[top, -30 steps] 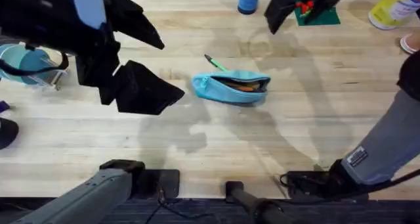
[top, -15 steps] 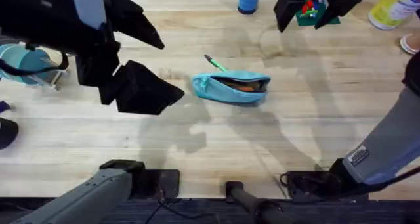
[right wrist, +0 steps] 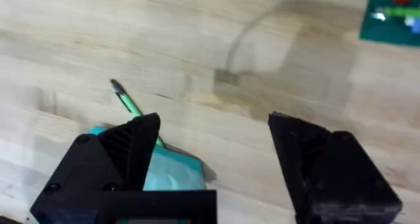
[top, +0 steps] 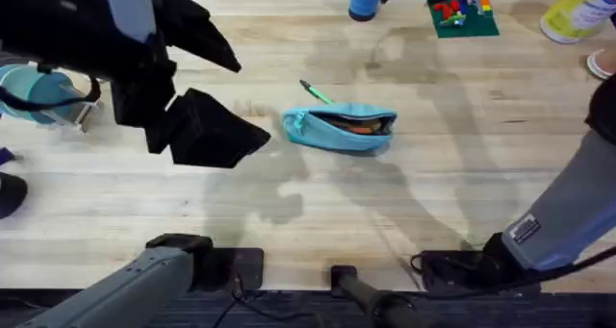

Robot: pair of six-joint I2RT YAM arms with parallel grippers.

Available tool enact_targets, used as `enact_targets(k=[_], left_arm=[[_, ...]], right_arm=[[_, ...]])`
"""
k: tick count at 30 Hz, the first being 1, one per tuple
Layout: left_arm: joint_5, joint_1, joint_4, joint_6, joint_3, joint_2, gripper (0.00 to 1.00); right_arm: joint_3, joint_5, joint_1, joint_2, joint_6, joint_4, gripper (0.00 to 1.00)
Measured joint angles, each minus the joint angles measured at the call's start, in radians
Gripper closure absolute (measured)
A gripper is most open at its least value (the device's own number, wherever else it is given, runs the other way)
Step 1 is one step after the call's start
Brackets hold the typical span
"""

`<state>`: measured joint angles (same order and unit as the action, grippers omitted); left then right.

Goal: Unzip the bag, pick up the pens from the table one at a time and place them inside, then zip the bag closed.

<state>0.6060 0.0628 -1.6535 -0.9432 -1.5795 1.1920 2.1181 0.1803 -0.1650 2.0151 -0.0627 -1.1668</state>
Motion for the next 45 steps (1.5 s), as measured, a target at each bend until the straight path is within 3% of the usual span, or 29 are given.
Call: enact_targets(k=[11,25,37,45], left_arm=[[0.000,0.000,0.000,0.000,0.000,0.000,0.008],[0.000,0.000,0.000,0.000,0.000,0.000,0.008],[0.000,0.000,0.000,0.000,0.000,0.000,0.008],[0.000,0.000,0.000,0.000,0.000,0.000,0.008]], right_arm=[[0.000,0.016,-0.133,0.000,0.076,0.033,0.005],[0.000,0.019,-0.203,0.008,0.095,0.059,0.004],[0.000,0.019,-0.281,0.206,0.124,0.142,0.005],[0.000,0.019,-0.325,0.262,0.124,0.146,0.004]])
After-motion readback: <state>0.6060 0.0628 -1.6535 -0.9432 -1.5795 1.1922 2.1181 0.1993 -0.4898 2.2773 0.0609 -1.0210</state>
